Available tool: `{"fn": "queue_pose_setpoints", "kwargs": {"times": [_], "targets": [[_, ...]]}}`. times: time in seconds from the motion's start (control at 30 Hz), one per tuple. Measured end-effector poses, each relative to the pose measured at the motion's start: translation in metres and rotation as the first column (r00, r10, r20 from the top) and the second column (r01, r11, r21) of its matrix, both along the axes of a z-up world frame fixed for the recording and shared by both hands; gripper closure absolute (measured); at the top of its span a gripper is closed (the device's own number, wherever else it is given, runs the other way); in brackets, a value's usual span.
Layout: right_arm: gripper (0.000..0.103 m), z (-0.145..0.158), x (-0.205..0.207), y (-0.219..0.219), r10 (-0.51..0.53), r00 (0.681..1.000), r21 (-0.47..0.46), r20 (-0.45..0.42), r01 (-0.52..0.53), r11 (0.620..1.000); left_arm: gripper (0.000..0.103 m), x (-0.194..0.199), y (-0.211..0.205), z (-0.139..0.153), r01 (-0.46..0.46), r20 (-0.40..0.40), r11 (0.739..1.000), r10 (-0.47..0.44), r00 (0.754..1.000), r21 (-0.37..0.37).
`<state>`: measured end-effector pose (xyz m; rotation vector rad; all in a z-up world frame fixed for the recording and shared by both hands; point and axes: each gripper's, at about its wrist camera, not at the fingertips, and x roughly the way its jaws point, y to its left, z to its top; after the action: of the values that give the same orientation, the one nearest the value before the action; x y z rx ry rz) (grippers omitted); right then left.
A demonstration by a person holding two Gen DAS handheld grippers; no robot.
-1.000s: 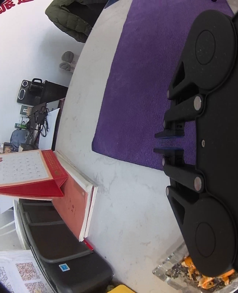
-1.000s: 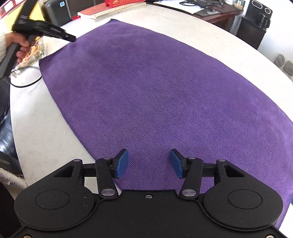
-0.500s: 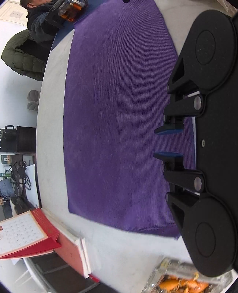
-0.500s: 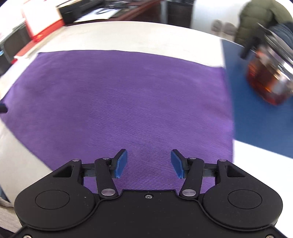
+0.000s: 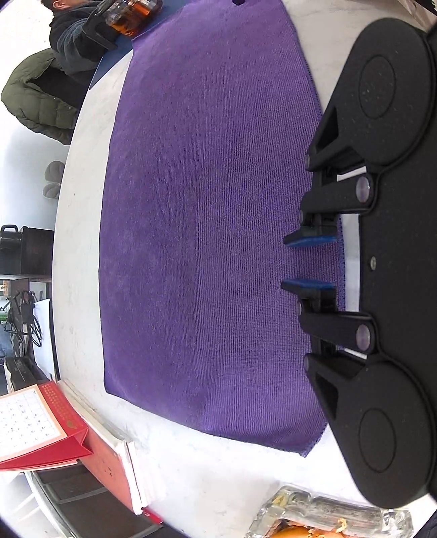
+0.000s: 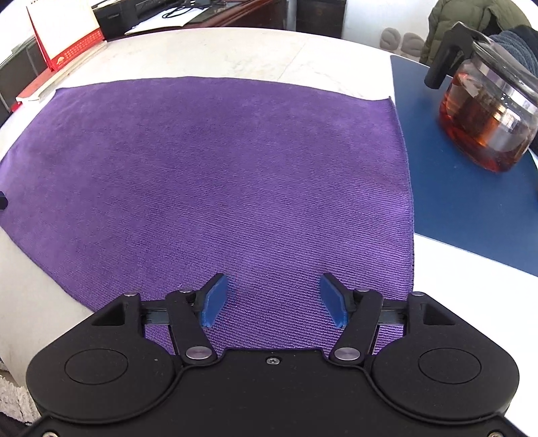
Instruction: Fold towel
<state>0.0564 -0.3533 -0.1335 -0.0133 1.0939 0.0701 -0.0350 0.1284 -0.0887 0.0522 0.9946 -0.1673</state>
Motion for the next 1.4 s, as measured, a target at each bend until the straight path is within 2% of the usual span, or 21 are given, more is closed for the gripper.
{"fn": "queue_pose_setpoints", "kwargs": {"times": [0.4, 0.83, 0.9, 1.03, 1.2, 1.3, 1.4], "targets": [[0.035, 0.002, -0.006, 0.006, -0.047, 0.999, -0.007, -0.010, 0.046, 0.999, 0.084, -0.012, 0.006, 0.001, -0.003, 0.001, 1.000, 0.003, 1.000, -0.006], [0.033, 0.004, -0.013, 0.010, -0.043, 0.999, -0.006, -0.033, 0.043, 0.999, 0.084, -0.026, 0.018, 0.003, -0.017, -0.019, 1.000, 0.017, 1.000, 0.002], [0.031, 0.004, -0.015, 0.012, -0.041, 0.998, -0.006, -0.038, 0.041, 0.999, 0.084, -0.026, 0.020, 0.005, -0.033, -0.030, 0.999, 0.033, 0.999, 0.011], [0.028, 0.004, -0.016, 0.015, -0.029, 0.998, -0.009, -0.052, 0.029, 1.000, 0.084, -0.021, 0.030, 0.014, -0.067, 0.021, 0.998, 0.067, 0.998, 0.007], [0.027, 0.005, -0.015, 0.015, -0.022, 0.998, -0.009, -0.054, 0.021, 1.000, 0.084, 0.001, 0.043, 0.011, -0.118, 0.048, 0.990, 0.115, 0.992, 0.076], [0.027, 0.005, -0.014, 0.015, -0.018, 0.998, -0.010, -0.056, 0.017, 1.000, 0.081, 0.005, 0.052, 0.004, -0.149, 0.017, 0.983, 0.148, 0.989, 0.109], [0.026, 0.005, -0.015, 0.016, -0.014, 0.998, -0.009, -0.057, 0.014, 1.000, 0.078, -0.002, 0.063, 0.004, -0.192, 0.017, 0.979, 0.192, 0.981, 0.066]]}}
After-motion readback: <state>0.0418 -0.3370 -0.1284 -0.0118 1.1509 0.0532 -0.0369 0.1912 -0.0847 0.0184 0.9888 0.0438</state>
